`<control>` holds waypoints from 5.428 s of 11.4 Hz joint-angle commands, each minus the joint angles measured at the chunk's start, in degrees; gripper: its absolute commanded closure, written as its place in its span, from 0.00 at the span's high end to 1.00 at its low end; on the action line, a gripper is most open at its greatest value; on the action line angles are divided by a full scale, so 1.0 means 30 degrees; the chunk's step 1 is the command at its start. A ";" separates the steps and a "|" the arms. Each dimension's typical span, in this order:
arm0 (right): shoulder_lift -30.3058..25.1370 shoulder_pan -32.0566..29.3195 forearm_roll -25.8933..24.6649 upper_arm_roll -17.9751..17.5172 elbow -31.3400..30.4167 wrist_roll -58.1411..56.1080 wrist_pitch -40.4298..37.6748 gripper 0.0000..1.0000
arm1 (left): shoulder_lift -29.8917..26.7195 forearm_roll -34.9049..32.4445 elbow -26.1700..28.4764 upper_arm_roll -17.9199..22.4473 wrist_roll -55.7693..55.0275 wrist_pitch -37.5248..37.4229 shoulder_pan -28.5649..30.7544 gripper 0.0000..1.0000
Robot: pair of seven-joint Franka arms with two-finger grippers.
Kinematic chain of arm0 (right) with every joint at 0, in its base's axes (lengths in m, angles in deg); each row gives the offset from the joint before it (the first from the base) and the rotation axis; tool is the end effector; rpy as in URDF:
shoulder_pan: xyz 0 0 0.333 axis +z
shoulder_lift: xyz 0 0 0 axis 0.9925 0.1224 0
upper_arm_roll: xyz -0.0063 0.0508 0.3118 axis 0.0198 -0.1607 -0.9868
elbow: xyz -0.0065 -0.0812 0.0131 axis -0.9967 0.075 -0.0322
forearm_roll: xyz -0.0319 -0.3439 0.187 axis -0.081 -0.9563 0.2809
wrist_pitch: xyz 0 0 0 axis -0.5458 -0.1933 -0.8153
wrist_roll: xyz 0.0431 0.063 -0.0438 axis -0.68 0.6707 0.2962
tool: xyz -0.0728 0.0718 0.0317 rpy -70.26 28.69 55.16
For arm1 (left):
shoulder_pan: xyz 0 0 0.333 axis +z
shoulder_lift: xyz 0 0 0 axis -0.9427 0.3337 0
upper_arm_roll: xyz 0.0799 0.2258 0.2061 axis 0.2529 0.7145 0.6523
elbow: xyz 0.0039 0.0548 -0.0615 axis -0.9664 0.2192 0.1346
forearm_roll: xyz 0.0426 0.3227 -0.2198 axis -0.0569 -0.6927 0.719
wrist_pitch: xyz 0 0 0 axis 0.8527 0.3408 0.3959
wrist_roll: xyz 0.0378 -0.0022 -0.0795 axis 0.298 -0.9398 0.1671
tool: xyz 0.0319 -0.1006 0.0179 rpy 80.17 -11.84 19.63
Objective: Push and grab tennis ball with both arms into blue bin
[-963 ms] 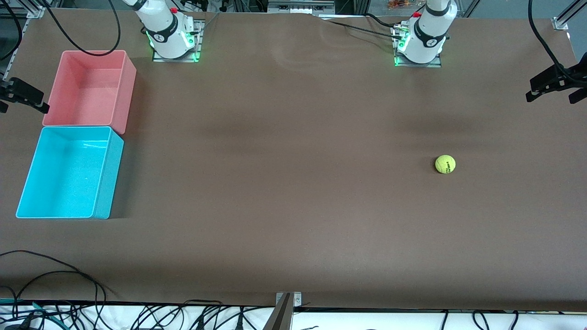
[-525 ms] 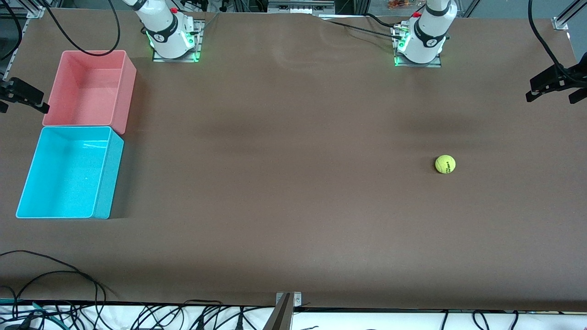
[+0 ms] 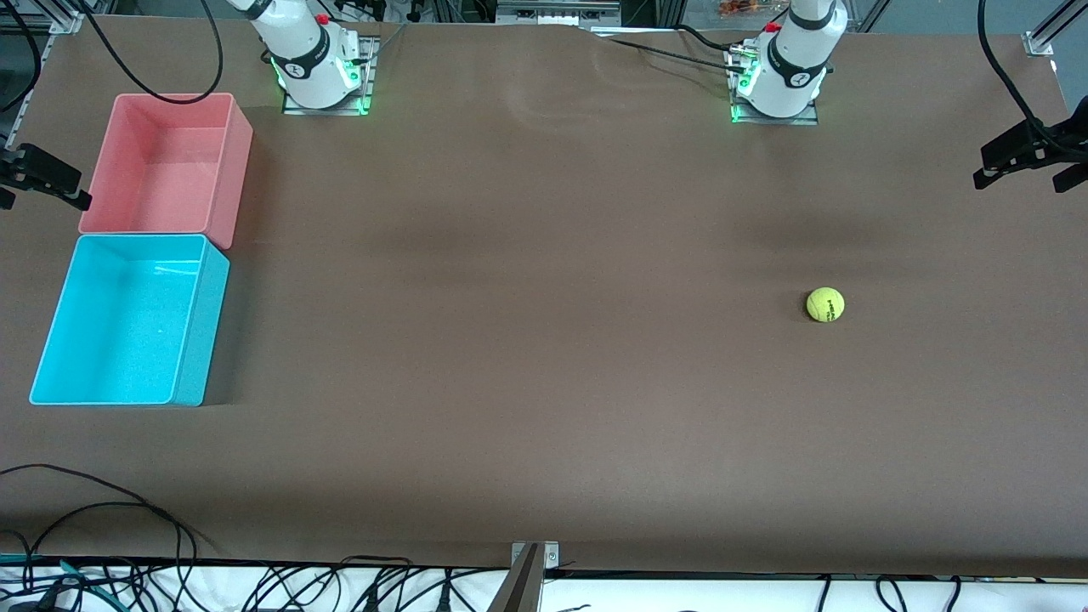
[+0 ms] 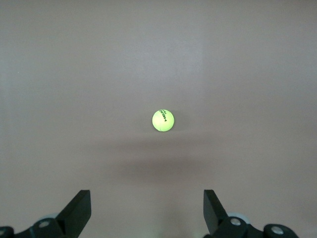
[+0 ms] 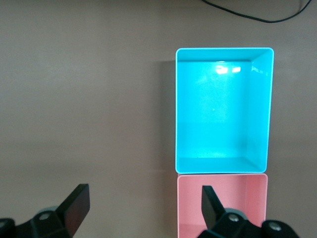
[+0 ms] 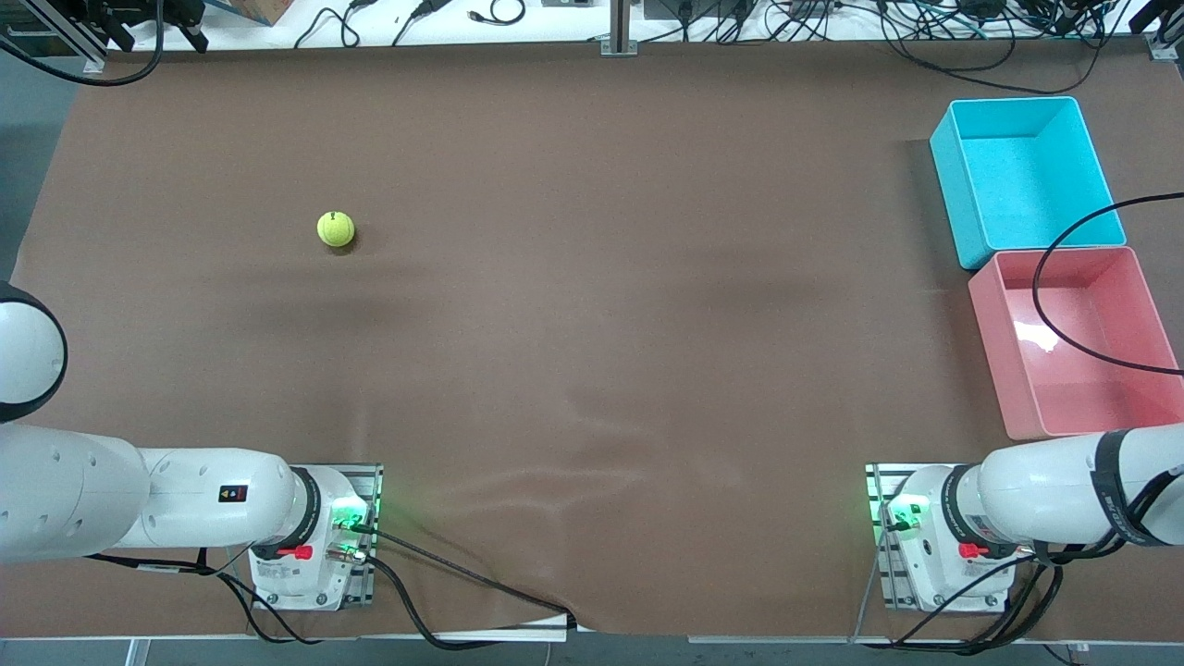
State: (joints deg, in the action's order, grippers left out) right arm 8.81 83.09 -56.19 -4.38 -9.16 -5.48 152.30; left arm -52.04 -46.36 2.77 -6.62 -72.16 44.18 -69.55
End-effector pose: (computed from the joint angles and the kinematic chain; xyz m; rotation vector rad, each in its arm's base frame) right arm 0.5515 -0.0677 0.6169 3.1413 -0.0076 0.0288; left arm 0.5291 0.0440 0.6396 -3.1394 0.0435 0.0685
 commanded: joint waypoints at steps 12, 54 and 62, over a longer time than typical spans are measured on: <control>0.0198 -0.0070 0.0366 0.0034 0.0511 0.0123 -0.0249 1.00 | 0.0274 -0.0457 -0.0652 0.0057 0.0227 -0.0430 -0.0026 1.00; 0.0198 0.0018 0.0395 0.0004 0.0511 0.0153 -0.0279 1.00 | 0.0186 0.0942 0.7430 -0.0001 0.0404 0.7445 0.0648 1.00; 0.0198 0.0018 0.0395 0.0004 0.0481 0.0123 -0.0395 1.00 | 0.1854 0.1037 1.0182 -0.0030 0.0198 1.2361 0.0619 1.00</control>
State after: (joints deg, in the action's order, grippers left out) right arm 8.87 83.21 -56.07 -4.45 -9.16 -5.48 152.19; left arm -48.16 -44.49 30.83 -6.57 -72.11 75.58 -67.75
